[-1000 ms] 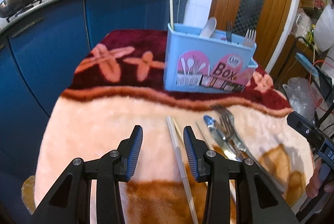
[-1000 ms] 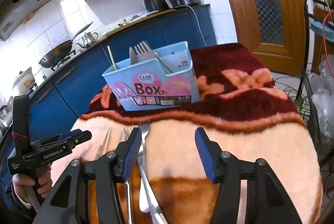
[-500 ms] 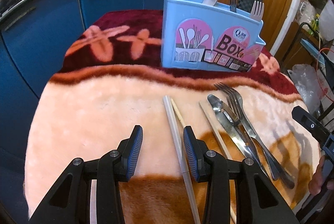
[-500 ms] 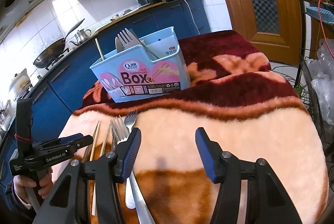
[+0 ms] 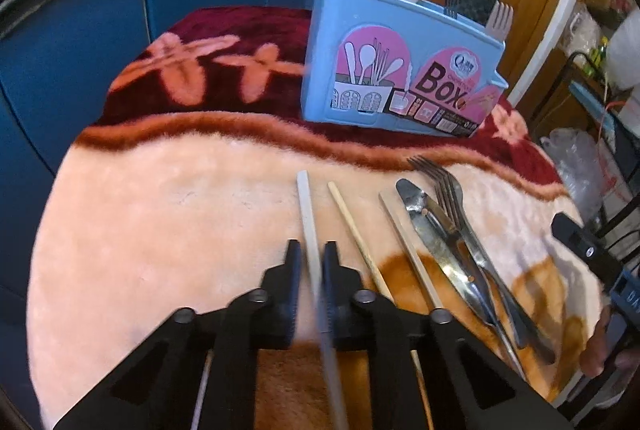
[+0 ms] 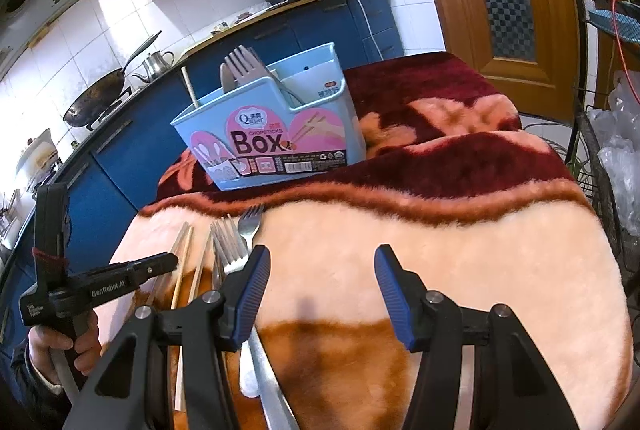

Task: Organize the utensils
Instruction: 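Grasp a white stick with the left gripper while the right grasps a steel knife, then lift the white stick and knife and carry them toward the holder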

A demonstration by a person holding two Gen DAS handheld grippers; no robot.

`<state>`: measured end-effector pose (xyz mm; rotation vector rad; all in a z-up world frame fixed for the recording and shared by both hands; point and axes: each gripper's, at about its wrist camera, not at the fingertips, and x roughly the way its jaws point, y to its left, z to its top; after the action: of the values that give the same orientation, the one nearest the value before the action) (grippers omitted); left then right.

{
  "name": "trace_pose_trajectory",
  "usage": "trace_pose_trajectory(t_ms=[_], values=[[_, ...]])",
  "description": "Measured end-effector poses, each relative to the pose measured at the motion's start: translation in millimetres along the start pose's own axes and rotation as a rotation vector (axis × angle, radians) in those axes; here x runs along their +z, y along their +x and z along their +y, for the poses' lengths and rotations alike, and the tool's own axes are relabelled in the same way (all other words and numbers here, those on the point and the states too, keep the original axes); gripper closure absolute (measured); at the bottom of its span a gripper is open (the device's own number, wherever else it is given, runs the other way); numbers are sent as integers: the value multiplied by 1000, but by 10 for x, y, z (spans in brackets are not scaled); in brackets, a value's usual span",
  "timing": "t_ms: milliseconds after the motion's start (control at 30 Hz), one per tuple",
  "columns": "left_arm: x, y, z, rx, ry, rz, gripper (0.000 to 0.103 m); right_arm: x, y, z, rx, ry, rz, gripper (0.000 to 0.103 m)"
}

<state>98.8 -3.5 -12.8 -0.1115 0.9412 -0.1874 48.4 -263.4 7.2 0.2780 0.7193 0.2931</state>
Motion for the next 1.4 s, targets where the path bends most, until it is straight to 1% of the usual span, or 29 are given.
trace_pose_trajectory(t_ms=[133,200,467,567,633,667,733,833,900,1033,1400], values=[[-10,-25,79,-35,-47,-17,97,1,-6,81,1,-24,6,45],[-15,-78,124,-46,-67,-42,97,-2,6,126,2,-34,14,45],[-9,-336,219,-51,-75,-136,97,-28,89,422,16,-127,70,46],[-16,-419,245,-59,-76,-167,97,-42,150,553,20,-173,99,54],[-24,-470,261,-62,-75,-187,97,-56,207,639,29,-205,126,67],[-30,-501,271,-65,-74,-199,97,-64,240,684,34,-219,141,70],[-41,-550,297,-70,-77,-217,97,-83,297,753,44,-242,168,79],[-46,-604,338,-75,-81,-233,97,-107,410,846,64,-270,223,86],[-58,-635,362,-79,-85,-244,97,-120,500,900,64,-283,258,86],[-77,-675,409,-85,-92,-257,97,-119,591,955,48,-304,286,86],[-106,-730,445,-93,-97,-280,97,41,839,1015,76,-320,372,86]])
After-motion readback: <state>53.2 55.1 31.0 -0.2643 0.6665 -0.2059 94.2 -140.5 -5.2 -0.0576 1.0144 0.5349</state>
